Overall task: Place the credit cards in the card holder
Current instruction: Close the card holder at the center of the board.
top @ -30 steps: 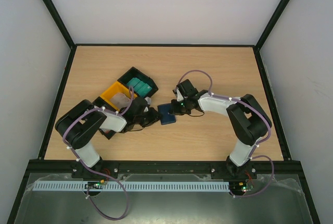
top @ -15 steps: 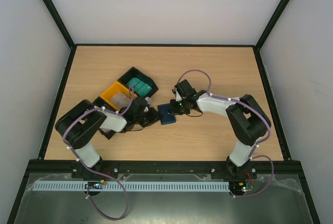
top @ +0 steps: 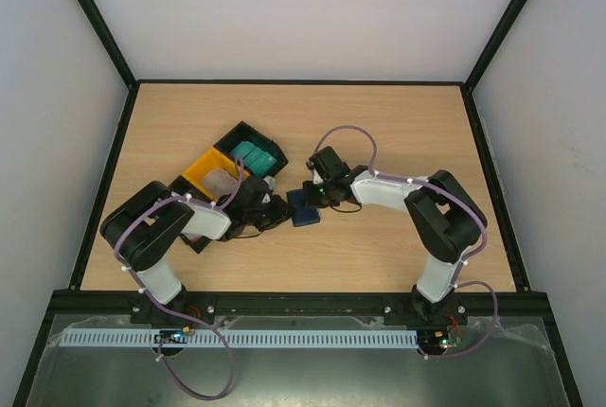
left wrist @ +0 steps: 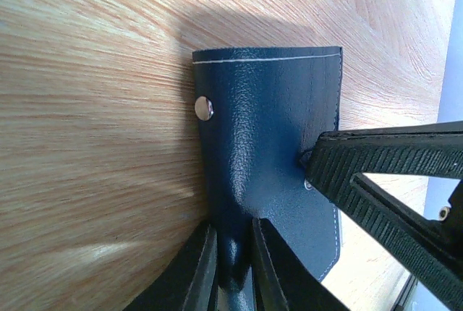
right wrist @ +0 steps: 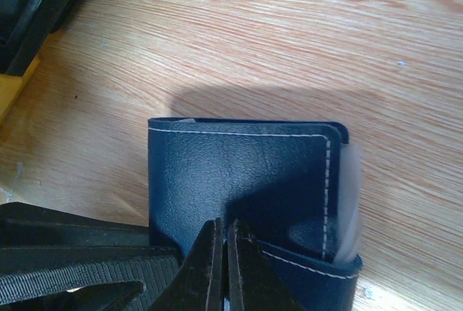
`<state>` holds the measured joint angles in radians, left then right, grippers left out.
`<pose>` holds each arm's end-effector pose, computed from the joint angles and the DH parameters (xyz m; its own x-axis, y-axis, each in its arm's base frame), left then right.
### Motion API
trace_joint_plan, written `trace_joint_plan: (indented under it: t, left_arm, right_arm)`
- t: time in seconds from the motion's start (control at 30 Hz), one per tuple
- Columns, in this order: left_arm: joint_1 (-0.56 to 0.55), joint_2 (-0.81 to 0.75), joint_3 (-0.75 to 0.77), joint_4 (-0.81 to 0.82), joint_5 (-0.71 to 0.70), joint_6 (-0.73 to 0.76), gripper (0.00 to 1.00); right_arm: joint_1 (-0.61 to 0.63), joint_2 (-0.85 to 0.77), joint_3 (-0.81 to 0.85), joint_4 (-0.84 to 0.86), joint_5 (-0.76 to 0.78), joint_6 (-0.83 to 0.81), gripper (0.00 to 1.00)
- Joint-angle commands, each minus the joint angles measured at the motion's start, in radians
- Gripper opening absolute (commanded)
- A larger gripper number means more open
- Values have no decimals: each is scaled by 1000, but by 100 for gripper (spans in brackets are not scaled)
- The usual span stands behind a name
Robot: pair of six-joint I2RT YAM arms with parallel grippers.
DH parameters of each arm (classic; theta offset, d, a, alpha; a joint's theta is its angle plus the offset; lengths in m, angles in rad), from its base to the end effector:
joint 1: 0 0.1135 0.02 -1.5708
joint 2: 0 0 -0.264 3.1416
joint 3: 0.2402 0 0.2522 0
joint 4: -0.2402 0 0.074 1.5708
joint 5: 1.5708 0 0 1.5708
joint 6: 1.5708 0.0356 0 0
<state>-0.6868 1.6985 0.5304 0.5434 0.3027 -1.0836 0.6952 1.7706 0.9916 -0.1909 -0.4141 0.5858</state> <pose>0.2194 -0.1936 0.1103 -0.9118 -0.3431 -0.2257 -0.0287 0.6015 -0.7984 0.2589 0.2346 0.1549 -0.9486 -0.1321 -0.2876 -0.2840 0.7565 0.5891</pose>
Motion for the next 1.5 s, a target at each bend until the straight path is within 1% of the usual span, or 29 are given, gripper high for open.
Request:
trace_joint_plan:
  t: [0.0,0.17,0.3,0.43,0.53,0.9,1.17,1.33,1.47]
  left_arm:
    - [-14,55,-5,-115,-40,14,15]
    - [-14,61,-5,-114,-42,13,15]
    - [-14,66,-4,-112,-41,12,15]
    - [-14,64,-3,-115,-42,13,14]
    - [-14,64,-2,-117,-43,13,15]
    - [-14,65,12,-144,-49,12,14]
    - [-16,61,29,-194,-68,25,14]
    - [-30,65,40,-205,-83,15,14]
    - [-45,80,53,-212,-92,10,14]
  right_arm:
    - [52,39,-19,-78,4,11,2]
    - [60,-7,-46,-133,62,12,2]
    - [61,-31,-19,-141,105,14,2]
    - [61,-32,-11,-111,94,19,2]
    - [61,-32,-41,-88,78,28,2]
    - [39,-114,-297,152,-17,149,2]
    - [9,-92,-471,382,-35,182,2]
    - [8,-85,-545,462,3,178,2]
    - [8,-104,-585,489,35,163,2]
